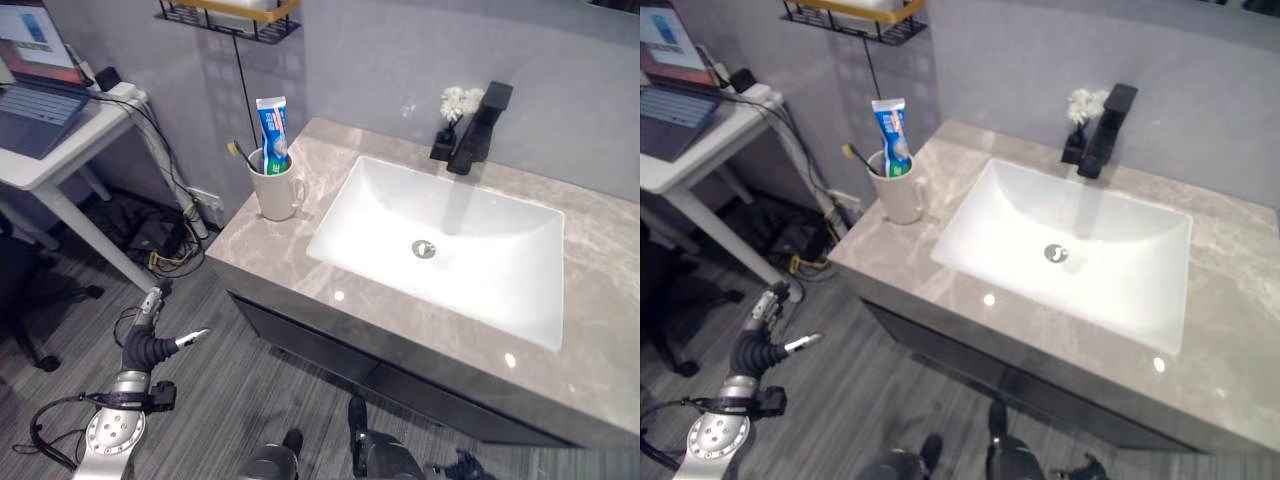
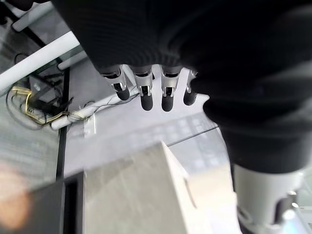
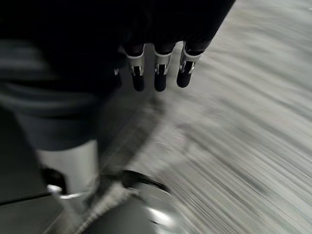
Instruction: Put brush and paste in cup on sink, flatten towel.
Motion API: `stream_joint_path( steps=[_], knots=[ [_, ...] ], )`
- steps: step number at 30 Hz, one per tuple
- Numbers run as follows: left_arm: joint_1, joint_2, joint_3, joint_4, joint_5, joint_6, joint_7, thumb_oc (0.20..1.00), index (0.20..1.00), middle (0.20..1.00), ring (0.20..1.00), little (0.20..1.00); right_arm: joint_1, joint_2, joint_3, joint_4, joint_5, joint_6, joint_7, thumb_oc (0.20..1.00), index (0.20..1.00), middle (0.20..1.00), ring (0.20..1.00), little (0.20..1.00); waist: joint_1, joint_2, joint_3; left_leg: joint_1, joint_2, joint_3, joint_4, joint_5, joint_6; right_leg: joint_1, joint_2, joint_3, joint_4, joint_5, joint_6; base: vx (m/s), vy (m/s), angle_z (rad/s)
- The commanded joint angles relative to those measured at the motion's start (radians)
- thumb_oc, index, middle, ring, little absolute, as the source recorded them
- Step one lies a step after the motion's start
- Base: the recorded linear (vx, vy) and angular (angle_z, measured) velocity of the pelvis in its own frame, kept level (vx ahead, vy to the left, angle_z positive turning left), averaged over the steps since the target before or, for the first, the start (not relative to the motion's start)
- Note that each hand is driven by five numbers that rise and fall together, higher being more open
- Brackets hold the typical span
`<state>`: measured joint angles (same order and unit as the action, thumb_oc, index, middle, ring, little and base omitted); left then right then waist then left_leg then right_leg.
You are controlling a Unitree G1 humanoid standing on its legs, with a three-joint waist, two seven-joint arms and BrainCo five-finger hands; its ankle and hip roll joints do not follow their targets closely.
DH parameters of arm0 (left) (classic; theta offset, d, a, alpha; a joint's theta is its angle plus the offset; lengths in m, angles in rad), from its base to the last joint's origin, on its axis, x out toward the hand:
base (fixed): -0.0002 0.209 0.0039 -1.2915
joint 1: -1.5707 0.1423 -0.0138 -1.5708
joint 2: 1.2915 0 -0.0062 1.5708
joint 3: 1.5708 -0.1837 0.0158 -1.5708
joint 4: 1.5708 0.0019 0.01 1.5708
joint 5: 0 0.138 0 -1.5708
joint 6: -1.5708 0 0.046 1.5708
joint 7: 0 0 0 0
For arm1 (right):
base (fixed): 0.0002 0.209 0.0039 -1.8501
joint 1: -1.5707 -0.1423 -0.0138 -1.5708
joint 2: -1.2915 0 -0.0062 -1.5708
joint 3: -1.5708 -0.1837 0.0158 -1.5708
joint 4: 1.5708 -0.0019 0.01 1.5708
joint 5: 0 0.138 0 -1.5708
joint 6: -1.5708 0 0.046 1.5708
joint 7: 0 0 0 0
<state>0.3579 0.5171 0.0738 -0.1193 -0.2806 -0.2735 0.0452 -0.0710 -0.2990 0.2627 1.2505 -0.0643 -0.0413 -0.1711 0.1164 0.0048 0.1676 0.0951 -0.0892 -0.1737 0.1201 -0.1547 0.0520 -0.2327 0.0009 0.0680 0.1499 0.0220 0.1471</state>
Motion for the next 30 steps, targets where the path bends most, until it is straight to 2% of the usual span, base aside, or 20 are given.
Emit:
stream_joint_path(
  steps=[1,4,5,9,12,16,24,30],
  knots=[
    [-0.053,0.077,0.059,-0.112,-0.123,-0.043,-0.068,0.812,0.812,0.812,0.812,0.812,0.016,-0.009,0.009,0.021,-0.06,0.004,0.028,1.0,1.0,1.0,1.0,1.0,-0.035,-0.012,-0.051,0.048,-0.05,-0.008,-0.129,0.02,-0.027,-0.059,-0.033,0.0,-0.105,0.221,-0.021,0.05,-0.087,0.88],
    [-0.053,0.077,0.059,-0.112,-0.123,-0.043,-0.068,0.812,0.812,0.812,0.812,0.812,0.016,-0.009,0.009,0.021,-0.06,0.004,0.028,1.0,1.0,1.0,1.0,1.0,-0.035,-0.012,-0.051,0.048,-0.05,-0.008,-0.129,0.02,-0.027,-0.059,-0.033,0.0,-0.105,0.22,-0.021,0.03,-0.054,0.4],
    [-0.172,0.098,0.013,-0.117,-0.19,-0.038,-0.095,0.2,0.2,0.2,0.2,0.2,0.059,0.021,-0.099,0.052,0.039,0.016,0.027,1.0,1.0,1.0,1.0,1.0,-0.116,0.019,-0.071,0.035,0.088,0.231,-0.175,-0.001,-0.074,-0.029,-0.113,-0.16,-0.093,0.153,-0.013,0.07,-0.116,-0.08],
    [-0.166,0.125,0.05,-0.109,-0.199,-0.028,-0.088,0.2,0.2,0.2,0.2,0.2,0.049,0.024,-0.085,0.063,-0.011,0.024,0.035,1.0,1.0,1.0,1.0,1.0,-0.132,0.035,-0.075,0.015,0.055,0.239,-0.168,0.008,-0.063,-0.047,-0.122,-0.147,-0.093,0.172,-0.007,0.02,0.054,2.17],
    [-0.162,0.136,0.09,-0.1,-0.234,-0.025,-0.092,0.2,0.2,0.2,0.2,0.2,0.052,0.022,-0.074,0.07,-0.058,0.029,0.047,1.0,1.0,1.0,1.0,1.0,-0.134,0.053,-0.07,0.006,0.031,0.271,-0.176,0.015,-0.055,-0.081,-0.128,-0.112,-0.091,0.191,-0.004,0.0,0.089,-0.72],
    [-0.204,0.138,0.086,-0.054,-0.27,-0.023,-0.078,0.2,0.2,0.2,0.2,0.2,0.058,0.013,-0.066,0.036,-0.056,0.019,0.054,1.0,1.0,1.0,1.0,1.0,-0.149,0.063,-0.064,0.005,0.02,0.291,-0.185,0.017,-0.053,-0.106,-0.126,-0.08,-0.092,0.198,-0.008,0.0,0.074,-0.34],
    [-0.337,0.163,0.017,0.048,-0.296,-0.013,-0.067,0.2,0.2,0.2,0.2,0.2,0.084,0.007,-0.04,0.035,-0.073,0.024,0.068,1.0,1.0,1.0,1.0,1.0,-0.175,0.078,-0.06,0.014,0.029,0.3,-0.205,0.025,-0.065,-0.122,-0.111,-0.059,-0.091,0.189,-0.014,0.04,0.016,-0.18],
    [-0.469,0.212,-0.047,0.133,-0.317,-0.011,-0.05,0.2,0.2,0.2,0.2,0.2,0.094,-0.004,-0.039,0.024,-0.051,0.025,0.067,1.0,1.0,1.0,1.0,1.0,-0.199,0.091,-0.054,0.013,0.045,0.305,-0.207,0.029,-0.081,-0.134,-0.092,-0.048,-0.095,0.179,-0.019,0.04,-0.03,-0.09]
  ],
)
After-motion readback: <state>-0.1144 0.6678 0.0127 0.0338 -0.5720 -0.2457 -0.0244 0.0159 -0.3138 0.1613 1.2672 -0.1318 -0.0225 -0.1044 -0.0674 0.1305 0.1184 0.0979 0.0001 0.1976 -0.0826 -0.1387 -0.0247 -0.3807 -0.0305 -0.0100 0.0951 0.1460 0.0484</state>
